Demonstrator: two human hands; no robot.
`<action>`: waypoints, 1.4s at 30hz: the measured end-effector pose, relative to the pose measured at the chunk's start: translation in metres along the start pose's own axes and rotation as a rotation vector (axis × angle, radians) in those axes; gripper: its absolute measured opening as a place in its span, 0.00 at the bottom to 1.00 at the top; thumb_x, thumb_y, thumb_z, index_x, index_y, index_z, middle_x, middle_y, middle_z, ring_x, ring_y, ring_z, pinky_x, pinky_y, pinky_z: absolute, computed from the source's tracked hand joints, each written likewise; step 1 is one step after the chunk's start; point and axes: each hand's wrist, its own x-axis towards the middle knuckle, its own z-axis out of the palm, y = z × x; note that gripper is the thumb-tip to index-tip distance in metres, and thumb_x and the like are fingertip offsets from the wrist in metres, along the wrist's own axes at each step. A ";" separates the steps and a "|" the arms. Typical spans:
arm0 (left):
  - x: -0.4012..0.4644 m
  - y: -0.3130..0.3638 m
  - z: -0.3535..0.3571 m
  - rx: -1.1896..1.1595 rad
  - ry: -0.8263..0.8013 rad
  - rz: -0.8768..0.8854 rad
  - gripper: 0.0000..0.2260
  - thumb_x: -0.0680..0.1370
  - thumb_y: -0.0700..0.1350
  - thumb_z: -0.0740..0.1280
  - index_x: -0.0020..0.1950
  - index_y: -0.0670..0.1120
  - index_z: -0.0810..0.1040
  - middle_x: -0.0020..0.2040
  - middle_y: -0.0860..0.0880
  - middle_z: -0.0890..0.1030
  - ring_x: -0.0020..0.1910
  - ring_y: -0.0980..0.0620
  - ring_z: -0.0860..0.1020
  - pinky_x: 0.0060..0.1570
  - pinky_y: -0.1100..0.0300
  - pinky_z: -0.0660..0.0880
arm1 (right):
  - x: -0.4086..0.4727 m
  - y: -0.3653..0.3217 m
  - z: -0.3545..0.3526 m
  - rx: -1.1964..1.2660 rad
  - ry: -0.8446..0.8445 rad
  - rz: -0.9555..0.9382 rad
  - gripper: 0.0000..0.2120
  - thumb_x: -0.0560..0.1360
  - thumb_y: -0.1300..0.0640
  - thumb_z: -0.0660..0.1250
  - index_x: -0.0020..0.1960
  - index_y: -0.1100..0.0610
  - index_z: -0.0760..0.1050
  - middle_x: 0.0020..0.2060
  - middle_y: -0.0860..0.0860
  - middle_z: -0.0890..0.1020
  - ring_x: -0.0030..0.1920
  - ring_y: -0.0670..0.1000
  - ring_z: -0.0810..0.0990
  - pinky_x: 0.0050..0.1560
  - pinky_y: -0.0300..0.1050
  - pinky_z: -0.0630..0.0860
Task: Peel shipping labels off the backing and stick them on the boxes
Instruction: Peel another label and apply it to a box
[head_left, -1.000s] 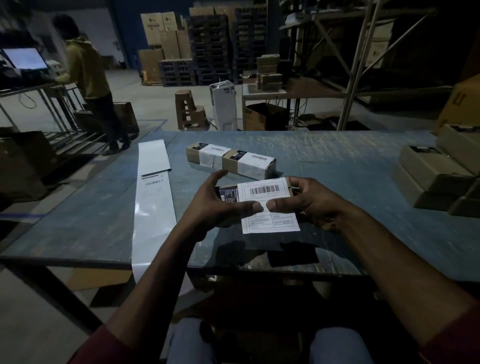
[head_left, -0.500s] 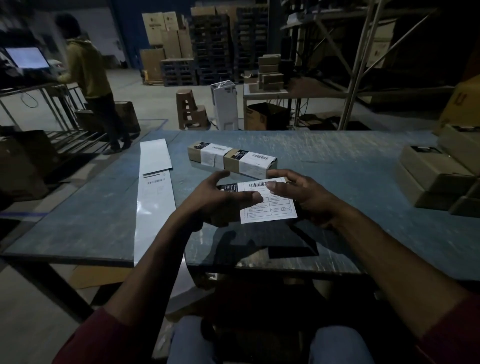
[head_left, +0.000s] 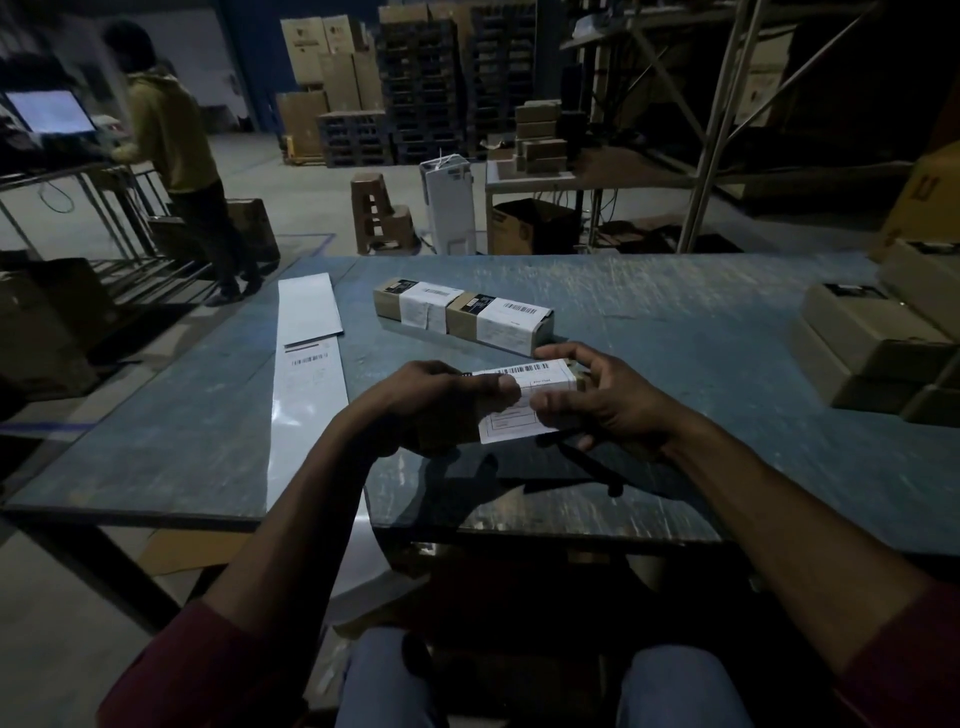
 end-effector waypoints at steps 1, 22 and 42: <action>0.002 -0.002 0.000 -0.007 -0.006 -0.005 0.34 0.63 0.69 0.81 0.59 0.46 0.84 0.43 0.44 0.85 0.29 0.50 0.79 0.27 0.60 0.74 | 0.000 0.000 -0.001 0.004 -0.008 0.007 0.32 0.70 0.55 0.80 0.71 0.47 0.72 0.55 0.56 0.87 0.43 0.52 0.88 0.27 0.42 0.79; -0.012 0.006 0.023 -0.216 0.387 0.274 0.48 0.56 0.53 0.88 0.72 0.46 0.73 0.57 0.42 0.82 0.38 0.45 0.87 0.37 0.51 0.84 | -0.001 -0.011 -0.012 0.079 0.064 0.008 0.33 0.69 0.65 0.81 0.69 0.48 0.73 0.52 0.55 0.88 0.47 0.57 0.89 0.31 0.41 0.79; -0.015 -0.002 0.033 -0.183 0.316 0.332 0.62 0.50 0.42 0.88 0.81 0.51 0.65 0.63 0.43 0.81 0.49 0.45 0.86 0.39 0.48 0.85 | 0.001 0.009 -0.026 -0.080 0.045 -0.108 0.47 0.59 0.68 0.86 0.71 0.44 0.73 0.66 0.55 0.79 0.63 0.60 0.82 0.45 0.56 0.86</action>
